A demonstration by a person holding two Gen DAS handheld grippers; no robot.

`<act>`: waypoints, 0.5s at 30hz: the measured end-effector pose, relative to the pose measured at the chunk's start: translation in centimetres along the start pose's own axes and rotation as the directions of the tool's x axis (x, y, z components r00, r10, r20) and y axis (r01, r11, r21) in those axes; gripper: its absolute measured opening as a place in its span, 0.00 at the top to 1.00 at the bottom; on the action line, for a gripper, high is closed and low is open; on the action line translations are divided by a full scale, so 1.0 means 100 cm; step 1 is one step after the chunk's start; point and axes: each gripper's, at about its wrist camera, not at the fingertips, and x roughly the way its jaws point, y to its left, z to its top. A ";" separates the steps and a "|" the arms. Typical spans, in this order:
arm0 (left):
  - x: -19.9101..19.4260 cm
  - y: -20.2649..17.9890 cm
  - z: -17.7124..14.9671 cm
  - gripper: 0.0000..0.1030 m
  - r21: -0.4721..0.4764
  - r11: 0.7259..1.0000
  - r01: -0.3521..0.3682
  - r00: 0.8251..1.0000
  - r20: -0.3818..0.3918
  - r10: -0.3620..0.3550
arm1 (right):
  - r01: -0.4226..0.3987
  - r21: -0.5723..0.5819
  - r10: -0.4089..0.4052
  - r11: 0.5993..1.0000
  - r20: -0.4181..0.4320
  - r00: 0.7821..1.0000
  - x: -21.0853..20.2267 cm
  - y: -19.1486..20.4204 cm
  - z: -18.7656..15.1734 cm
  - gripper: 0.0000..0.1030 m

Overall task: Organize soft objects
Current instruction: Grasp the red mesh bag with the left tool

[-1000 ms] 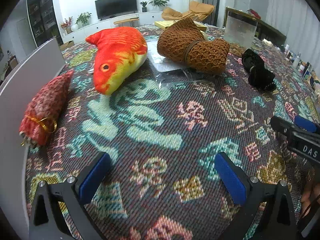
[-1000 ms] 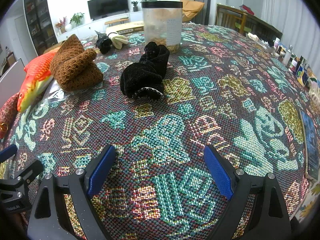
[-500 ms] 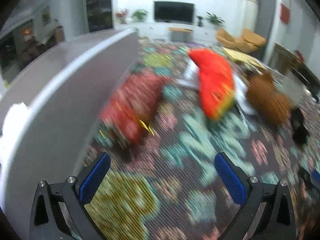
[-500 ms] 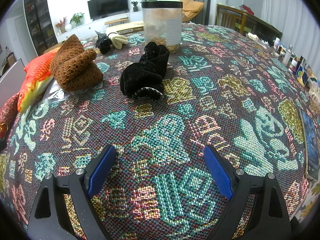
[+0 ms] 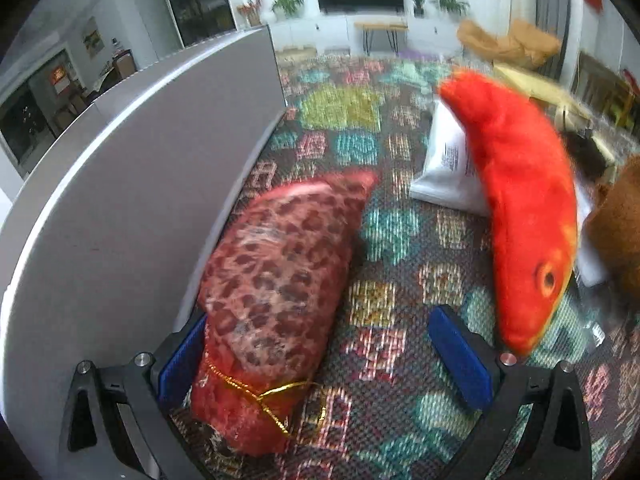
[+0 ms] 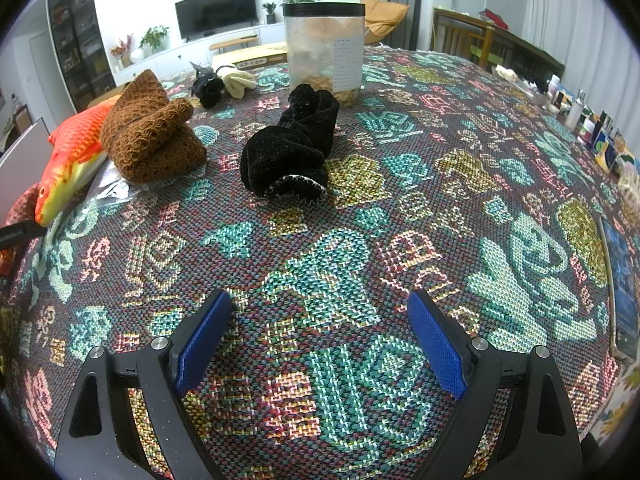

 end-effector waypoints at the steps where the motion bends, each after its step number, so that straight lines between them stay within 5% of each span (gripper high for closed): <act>1: 0.001 0.000 0.001 0.01 -0.004 1.000 0.010 1.000 -0.007 -0.010 | -0.002 0.001 0.002 1.000 0.001 1.000 0.000 0.000 0.000 0.11; 3: -0.008 0.008 0.001 0.33 -0.037 0.997 0.073 0.997 0.021 -0.073 | -0.004 0.004 0.004 1.000 0.001 1.000 0.000 -0.001 -0.001 0.11; 4: -0.010 0.010 0.002 0.65 -0.042 0.997 0.071 0.997 0.033 -0.070 | -0.004 0.004 0.004 1.000 0.001 1.000 0.000 -0.001 -0.001 0.11; 10: -0.063 0.005 -0.039 0.72 -0.018 0.953 0.304 0.952 0.035 -0.303 | -0.004 0.004 0.004 1.000 0.001 1.000 0.000 -0.001 -0.001 0.11; 15: -0.113 -0.042 -0.086 0.65 0.086 0.897 0.434 0.899 0.025 -0.437 | -0.003 0.003 0.003 1.000 0.001 1.000 0.000 0.000 -0.001 0.11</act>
